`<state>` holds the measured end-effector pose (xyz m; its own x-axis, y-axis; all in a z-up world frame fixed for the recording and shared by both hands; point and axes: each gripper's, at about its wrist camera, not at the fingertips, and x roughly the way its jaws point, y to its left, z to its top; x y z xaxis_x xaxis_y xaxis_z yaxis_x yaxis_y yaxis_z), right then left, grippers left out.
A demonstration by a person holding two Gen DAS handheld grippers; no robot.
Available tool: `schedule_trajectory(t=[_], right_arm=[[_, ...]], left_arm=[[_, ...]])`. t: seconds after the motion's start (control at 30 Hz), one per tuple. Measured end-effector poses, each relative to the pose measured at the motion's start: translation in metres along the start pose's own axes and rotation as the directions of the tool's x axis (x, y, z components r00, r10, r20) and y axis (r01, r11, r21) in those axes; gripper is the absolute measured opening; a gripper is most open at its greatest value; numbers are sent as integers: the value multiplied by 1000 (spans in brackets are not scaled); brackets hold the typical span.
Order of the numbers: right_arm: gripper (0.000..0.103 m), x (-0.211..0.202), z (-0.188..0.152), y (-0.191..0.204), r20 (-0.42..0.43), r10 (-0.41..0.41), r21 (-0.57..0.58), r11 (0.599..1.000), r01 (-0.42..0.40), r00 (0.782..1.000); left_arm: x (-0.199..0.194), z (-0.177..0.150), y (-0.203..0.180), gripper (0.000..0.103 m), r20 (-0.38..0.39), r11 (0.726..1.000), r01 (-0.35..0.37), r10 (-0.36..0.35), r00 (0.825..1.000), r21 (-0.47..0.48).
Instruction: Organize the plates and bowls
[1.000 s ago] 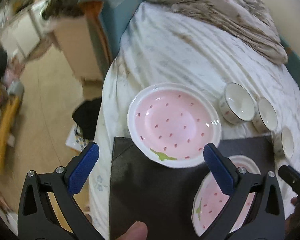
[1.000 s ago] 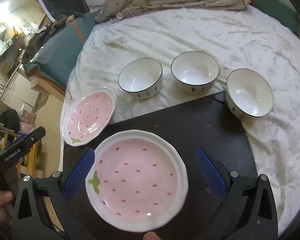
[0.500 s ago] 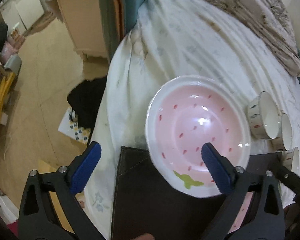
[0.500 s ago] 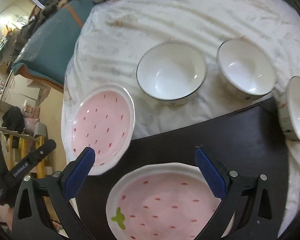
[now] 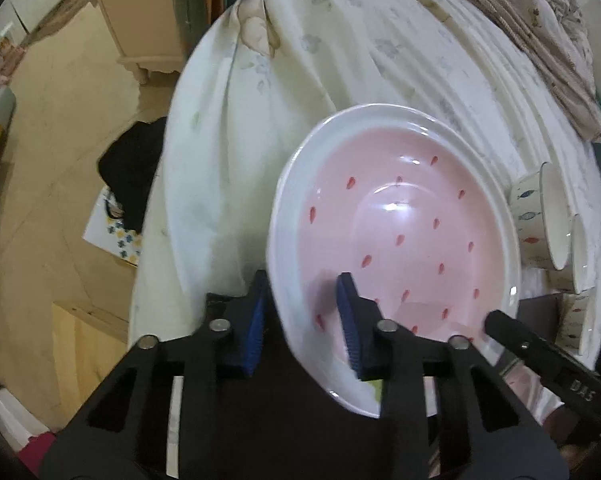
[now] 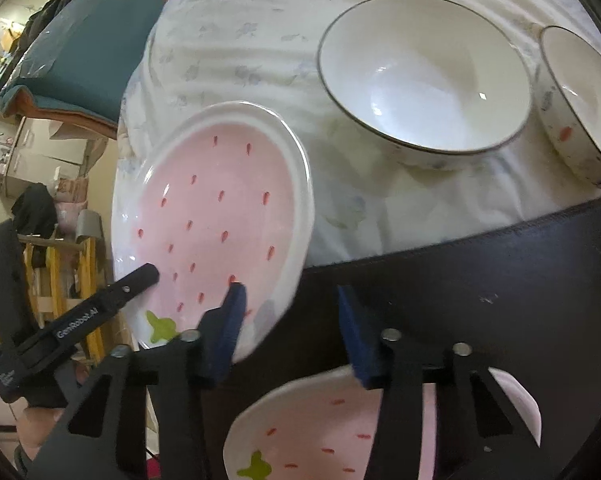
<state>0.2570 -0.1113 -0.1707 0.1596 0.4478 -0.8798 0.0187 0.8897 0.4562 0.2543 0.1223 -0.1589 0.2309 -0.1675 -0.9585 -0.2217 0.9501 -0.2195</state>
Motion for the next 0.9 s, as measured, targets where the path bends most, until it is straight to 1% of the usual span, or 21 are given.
schedule_trajectory(t=[0.07,0.13,0.2,0.27,0.33,0.37,0.4,0.47,0.53,0.63,0.73,0.83,0.9], right_arm=[[44,3,3,1,2,-2,-6,1000,2,1000],[44,6,5,0,-2,19,5,1000,-19,1000],[40,11,7,1,-6,21,6,1000,-21,1000],[39,13,7,3,-11,16,-8,1000,-16,1000],[35,14,9,3,3,12,-8,1000,-12,1000],[32,15,10,2,9,17,5,1000,-17,1000],[19,15,10,1,10,13,13,1000,-14,1000],[19,17,9,2,0,23,25,999,-23,1000],[19,13,8,5,13,18,-3,1000,-18,1000],[19,2,5,5,42,39,-20,999,-38,998],[19,-10,3,5,61,49,-10,999,-48,997],[20,-20,-2,7,68,33,-17,999,-32,997],[20,-29,-7,6,76,44,-21,999,-42,996]], left_arm=[[1,0,-1,26,1,1000,1,-1,1000,1],[3,1,-4,26,4,1000,2,-2,1000,14],[3,1,-4,26,5,1000,2,-2,1000,5],[4,3,-3,26,-3,1000,10,-10,1000,-13],[2,3,-4,25,-2,1000,5,-5,1000,-15],[0,1,-4,23,6,1000,-2,2,1000,-14],[-4,-1,-5,22,21,1000,-17,17,1000,-9],[-13,-5,-13,21,59,998,-51,49,997,33],[-23,-7,-18,18,85,997,-52,46,995,64],[-34,-10,-19,15,86,998,-26,22,996,55],[-42,-20,-27,16,89,996,-42,35,995,81],[-54,-25,-31,16,99,995,-31,22,995,93],[-64,-30,-35,16,115,993,-35,22,993,110]])
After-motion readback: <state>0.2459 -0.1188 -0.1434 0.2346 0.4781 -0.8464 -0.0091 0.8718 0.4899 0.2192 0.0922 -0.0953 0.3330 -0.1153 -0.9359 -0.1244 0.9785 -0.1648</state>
